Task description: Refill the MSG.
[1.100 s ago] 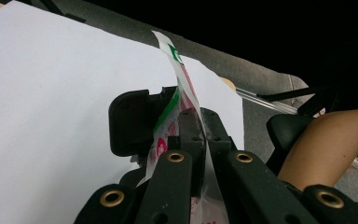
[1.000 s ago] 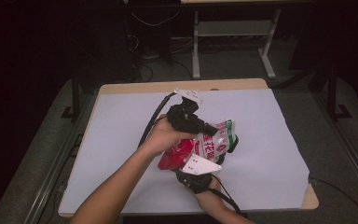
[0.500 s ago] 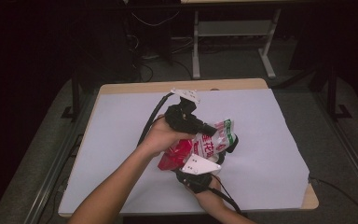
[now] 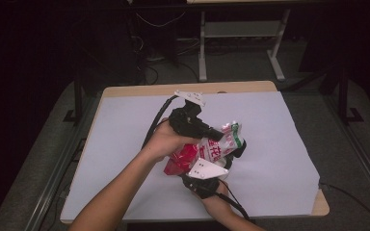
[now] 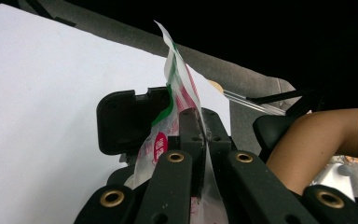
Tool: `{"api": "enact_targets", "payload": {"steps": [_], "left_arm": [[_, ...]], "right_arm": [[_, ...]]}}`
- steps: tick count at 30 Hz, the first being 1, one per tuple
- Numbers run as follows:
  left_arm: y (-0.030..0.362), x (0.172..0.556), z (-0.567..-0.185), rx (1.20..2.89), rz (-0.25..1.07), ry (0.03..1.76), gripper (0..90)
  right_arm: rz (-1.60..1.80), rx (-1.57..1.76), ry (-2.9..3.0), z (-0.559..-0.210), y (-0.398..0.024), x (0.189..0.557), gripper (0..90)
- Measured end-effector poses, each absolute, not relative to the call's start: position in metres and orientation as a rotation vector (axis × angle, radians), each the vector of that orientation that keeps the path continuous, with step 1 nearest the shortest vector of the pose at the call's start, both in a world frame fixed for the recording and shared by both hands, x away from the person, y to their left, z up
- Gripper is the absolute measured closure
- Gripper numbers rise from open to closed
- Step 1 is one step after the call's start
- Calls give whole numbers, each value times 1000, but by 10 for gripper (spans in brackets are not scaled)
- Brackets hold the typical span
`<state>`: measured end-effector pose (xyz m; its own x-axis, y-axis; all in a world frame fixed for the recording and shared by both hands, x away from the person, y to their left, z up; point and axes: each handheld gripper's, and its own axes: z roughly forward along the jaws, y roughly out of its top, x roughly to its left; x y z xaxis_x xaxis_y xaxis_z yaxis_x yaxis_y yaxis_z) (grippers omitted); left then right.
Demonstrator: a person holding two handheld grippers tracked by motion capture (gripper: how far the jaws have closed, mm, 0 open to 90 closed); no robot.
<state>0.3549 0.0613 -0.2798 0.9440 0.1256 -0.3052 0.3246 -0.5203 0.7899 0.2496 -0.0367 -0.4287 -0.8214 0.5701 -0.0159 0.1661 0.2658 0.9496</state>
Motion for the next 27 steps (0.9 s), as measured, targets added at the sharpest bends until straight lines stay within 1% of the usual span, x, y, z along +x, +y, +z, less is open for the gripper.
{"api": "enact_targets", "payload": {"steps": [12, 27], "left_arm": [[67, 354, -276, 2097, -292, 304, 897], [74, 352, -272, 2084, -289, 288, 897]], "right_arm": [[1562, 671, 2183, -429, -37, 250, 899], [1542, 696, 2187, -428, -37, 250, 899]]}}
